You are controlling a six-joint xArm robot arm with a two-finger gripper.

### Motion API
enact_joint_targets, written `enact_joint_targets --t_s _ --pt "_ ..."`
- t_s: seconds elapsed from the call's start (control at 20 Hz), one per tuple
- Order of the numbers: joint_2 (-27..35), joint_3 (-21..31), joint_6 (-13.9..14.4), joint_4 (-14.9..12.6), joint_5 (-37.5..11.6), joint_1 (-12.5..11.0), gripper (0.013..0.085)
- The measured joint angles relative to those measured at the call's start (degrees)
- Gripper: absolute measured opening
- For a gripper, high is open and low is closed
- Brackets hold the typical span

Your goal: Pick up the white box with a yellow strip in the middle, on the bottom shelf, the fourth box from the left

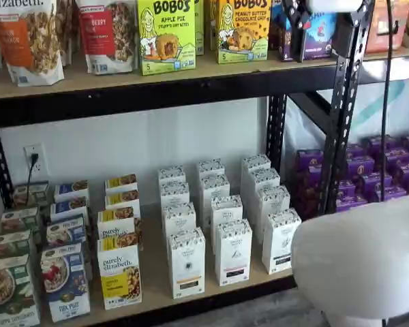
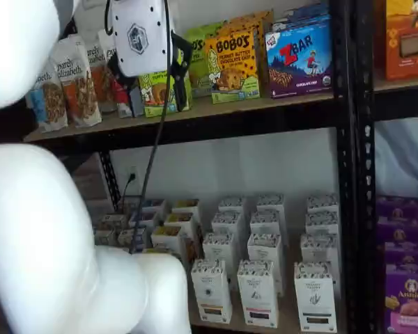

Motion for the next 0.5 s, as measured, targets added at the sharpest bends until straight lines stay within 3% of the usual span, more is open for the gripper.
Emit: enact_joint_targets --t_s 0.25,0.5 --pt "0.0 0.0 -0.6 1.6 0.1 -1.3 0.085" --pt "0.1 0.6 0.0 1.0 -0.7 -0.4 0.085"
